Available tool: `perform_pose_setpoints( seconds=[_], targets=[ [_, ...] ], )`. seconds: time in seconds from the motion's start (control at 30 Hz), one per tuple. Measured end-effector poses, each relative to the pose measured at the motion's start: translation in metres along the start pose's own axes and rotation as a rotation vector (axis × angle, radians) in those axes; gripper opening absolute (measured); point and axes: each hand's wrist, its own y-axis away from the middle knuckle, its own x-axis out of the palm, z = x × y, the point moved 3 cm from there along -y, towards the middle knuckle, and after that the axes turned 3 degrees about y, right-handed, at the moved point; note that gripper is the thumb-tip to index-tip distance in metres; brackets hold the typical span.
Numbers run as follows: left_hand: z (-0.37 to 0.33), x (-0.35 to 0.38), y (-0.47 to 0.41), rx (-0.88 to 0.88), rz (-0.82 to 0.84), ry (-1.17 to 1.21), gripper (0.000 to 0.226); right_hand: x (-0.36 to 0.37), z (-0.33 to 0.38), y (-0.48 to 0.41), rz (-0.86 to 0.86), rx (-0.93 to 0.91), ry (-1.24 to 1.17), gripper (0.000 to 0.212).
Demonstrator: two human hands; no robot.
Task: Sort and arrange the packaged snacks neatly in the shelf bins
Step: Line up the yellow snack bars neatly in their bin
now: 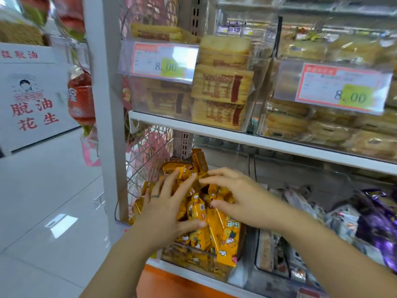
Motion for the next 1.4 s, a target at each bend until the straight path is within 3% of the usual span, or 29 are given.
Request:
perform_pose_setpoints(
  seconds=[0.07,0.13,0.3,0.43,0.63,0.8,0.9,1.0,1.07,1.17,1.4],
  targets=[
    [-0.012,0.005,-0.005,0.024,0.037,-0.002,0.082,0.005,0.004,-0.022,0.038,0.019,-0.020,0.053],
    [-0.020,0.006,-0.011,0.050,0.037,0.018,0.090,0.005,0.001,-0.042,0.011,0.075,-0.128,0.052],
    [-0.009,-0.009,-0.020,0.060,0.013,0.292,0.108,0.019,-0.028,-0.091,0.071,0.205,-0.166,0.043],
    [0.008,-0.017,-0.028,0.021,-0.058,0.451,0.091,0.028,-0.037,-0.127,0.095,0.161,-0.216,0.037],
    [0.027,-0.027,-0.041,-0.055,-0.180,0.577,0.038,0.036,-0.063,-0.133,0.275,0.230,0.126,0.037],
    [0.036,-0.033,-0.045,-0.135,-0.286,0.686,0.031,0.022,-0.070,-0.120,0.205,0.356,0.412,0.037],
    [0.040,-0.035,-0.043,-0.174,-0.325,0.721,0.032,0.012,-0.074,-0.112,0.198,0.411,0.467,0.016],
    [0.041,-0.034,-0.042,-0.174,-0.320,0.730,0.033,0.008,-0.076,-0.117,0.120,0.346,0.404,0.028],
    [0.041,-0.034,-0.041,-0.180,-0.317,0.748,0.033,0.013,-0.071,-0.127,0.018,0.267,0.211,0.013],
    [0.043,-0.034,-0.039,-0.191,-0.322,0.780,0.032,0.030,-0.057,-0.150,0.095,0.185,-0.043,0.042],
    [0.045,-0.033,-0.041,-0.178,-0.321,0.797,0.031,0.052,-0.057,-0.197,0.192,0.097,0.021,0.069]
  ],
)
